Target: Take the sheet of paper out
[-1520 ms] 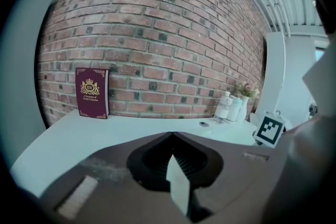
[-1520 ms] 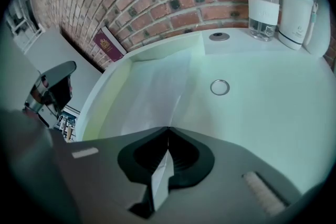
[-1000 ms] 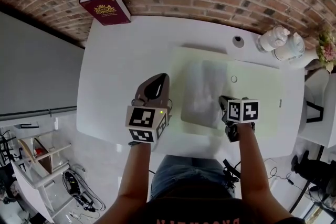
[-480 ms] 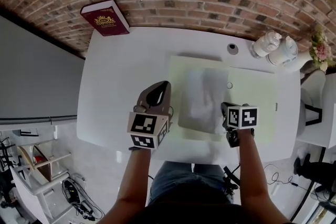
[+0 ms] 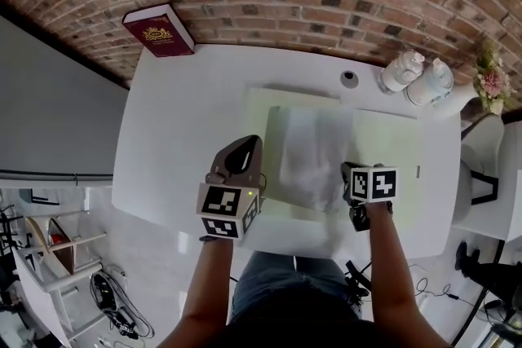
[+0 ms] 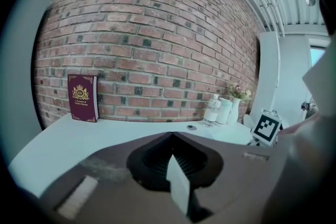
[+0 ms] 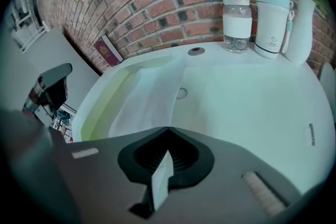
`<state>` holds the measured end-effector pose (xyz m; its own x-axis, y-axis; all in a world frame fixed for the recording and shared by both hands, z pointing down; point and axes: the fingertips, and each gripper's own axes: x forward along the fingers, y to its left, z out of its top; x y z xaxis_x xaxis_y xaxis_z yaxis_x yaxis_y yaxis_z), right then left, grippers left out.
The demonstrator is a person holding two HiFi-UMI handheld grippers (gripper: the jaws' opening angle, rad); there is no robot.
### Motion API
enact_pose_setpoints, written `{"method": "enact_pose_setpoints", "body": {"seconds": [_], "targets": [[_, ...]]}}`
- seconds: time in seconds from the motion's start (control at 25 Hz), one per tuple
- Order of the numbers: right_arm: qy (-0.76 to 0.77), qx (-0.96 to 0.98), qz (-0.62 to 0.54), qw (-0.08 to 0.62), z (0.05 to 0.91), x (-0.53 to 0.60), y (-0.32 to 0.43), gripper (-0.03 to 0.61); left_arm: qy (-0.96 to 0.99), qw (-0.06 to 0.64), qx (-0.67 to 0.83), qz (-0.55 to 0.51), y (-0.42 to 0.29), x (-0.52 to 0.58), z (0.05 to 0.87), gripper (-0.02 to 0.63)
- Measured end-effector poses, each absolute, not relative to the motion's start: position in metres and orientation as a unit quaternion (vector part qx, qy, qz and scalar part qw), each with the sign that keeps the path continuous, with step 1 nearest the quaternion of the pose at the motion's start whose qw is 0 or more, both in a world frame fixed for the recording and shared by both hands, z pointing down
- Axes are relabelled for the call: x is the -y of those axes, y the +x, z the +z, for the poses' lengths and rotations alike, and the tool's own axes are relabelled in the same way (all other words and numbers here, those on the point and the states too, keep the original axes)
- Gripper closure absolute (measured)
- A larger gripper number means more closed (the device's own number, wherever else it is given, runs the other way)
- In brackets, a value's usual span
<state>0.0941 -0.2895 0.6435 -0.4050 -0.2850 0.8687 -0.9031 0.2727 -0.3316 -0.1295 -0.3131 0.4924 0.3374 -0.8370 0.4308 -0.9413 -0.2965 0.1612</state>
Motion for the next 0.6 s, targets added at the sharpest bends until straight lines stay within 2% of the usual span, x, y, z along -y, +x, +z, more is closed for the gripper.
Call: {"method": "enact_pose_setpoints", "body": {"seconds": [0.6], "targets": [[0.422, 0.715, 0.438, 0.345, 0.639, 0.290, 0.172, 0.576, 0.789, 0.192, 0.567, 0.137, -0.062, 0.309, 0.490, 0.617]]}}
